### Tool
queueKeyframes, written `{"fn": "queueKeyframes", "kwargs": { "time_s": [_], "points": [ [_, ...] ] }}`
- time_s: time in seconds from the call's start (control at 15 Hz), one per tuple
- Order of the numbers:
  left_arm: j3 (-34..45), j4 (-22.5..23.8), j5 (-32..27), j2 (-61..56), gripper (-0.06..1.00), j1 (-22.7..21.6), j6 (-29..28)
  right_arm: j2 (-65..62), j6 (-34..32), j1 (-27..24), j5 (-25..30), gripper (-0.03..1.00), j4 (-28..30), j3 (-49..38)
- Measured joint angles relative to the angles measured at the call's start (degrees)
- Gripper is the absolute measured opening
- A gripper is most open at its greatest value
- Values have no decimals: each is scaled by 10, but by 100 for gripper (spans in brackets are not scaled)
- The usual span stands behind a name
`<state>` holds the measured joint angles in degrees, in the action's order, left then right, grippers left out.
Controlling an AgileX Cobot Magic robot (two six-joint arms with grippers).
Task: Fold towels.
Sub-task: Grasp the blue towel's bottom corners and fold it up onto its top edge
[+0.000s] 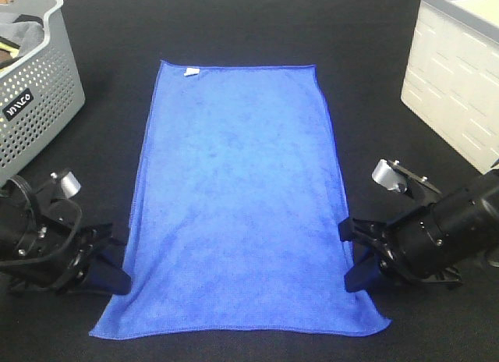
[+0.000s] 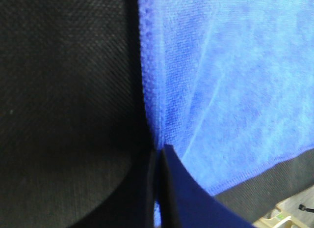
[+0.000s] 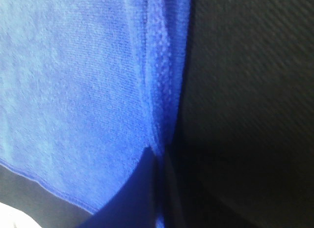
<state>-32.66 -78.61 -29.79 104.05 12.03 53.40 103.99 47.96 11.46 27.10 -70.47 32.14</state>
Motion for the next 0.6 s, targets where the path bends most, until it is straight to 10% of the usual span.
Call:
{"fn": "queueKeyframes", "kwargs": {
  "time_s": [0.27, 0.6],
  "points": [
    [1, 162, -31, -61, 0, 0, -140, -78, -77, 0, 45, 0, 92, -1],
    [89, 183, -46, -151, 0, 0, -160, -149, -97, 0, 103, 0, 113, -53]
  ]
}}
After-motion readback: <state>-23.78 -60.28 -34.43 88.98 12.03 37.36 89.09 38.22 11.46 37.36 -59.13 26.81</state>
